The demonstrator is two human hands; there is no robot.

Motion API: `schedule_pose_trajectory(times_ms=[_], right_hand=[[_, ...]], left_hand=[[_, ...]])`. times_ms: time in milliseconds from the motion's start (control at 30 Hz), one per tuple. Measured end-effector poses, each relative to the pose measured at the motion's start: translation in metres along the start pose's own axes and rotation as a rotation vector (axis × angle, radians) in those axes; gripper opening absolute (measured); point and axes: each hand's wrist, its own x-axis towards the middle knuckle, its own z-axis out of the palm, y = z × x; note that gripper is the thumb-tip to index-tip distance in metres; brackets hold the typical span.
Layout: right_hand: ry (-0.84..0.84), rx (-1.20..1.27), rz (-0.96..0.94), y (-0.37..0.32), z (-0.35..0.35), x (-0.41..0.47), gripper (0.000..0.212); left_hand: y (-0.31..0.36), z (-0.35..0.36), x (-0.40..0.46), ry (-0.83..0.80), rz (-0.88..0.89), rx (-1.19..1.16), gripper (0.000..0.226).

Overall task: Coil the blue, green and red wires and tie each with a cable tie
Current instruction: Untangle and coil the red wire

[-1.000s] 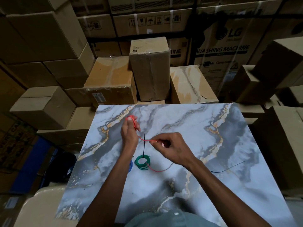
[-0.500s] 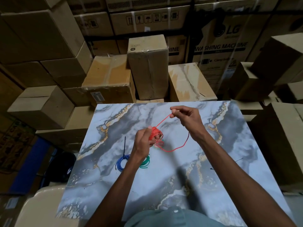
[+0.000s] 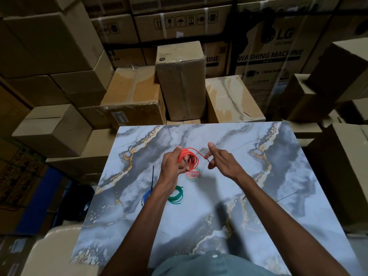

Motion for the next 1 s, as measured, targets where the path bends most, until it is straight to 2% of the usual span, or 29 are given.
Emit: schedule_pose_trajectory(times_ms=[67,167,333,467,600,667,767,833,1000], right_hand=[[-0.030,0.076,-0.060,-0.015,0.006,-0.004,0.077],[-0.004,0.220,-0.144,-0.030,0.017,-0.008,0.070],[0.018,0.237,-0.189,-0.034,0.027,-0.010,0.050],[0.178,0.199,-0.178,-0.015,0.029,-0.014,0.061],[0.235,0.152,-0.162,0.006,0.030,-0.024,0.057],[0.215,0.119,-0.179,0.012,0.032,-0.030,0.048],[0.094,-0.026,-0.279,0.018,0.039,-0.039,0.022],[0.025,-0.207,-0.364,0.017,0.044,-0.045,0.023],[-0.083,-0.502,-0.534,-0.007,0.052,-0.058,0.028]], left_hand=[[0.001,-0.001,0.001,0.029,0.022,0.121,0.044],[0.004,0.001,-0.001,0.053,0.073,0.241,0.047],[0.008,0.002,0.000,0.036,0.057,0.248,0.047],[0.014,-0.001,0.004,0.009,-0.037,-0.079,0.043],[0.015,-0.012,0.014,0.015,-0.100,-0.520,0.042],[0.016,-0.015,0.020,0.078,-0.105,-0.602,0.043],[0.016,-0.016,0.027,0.179,-0.106,-0.661,0.046],[0.014,-0.016,0.030,0.229,-0.081,-0.639,0.048],[-0.004,-0.010,0.035,0.341,-0.007,-0.349,0.049]])
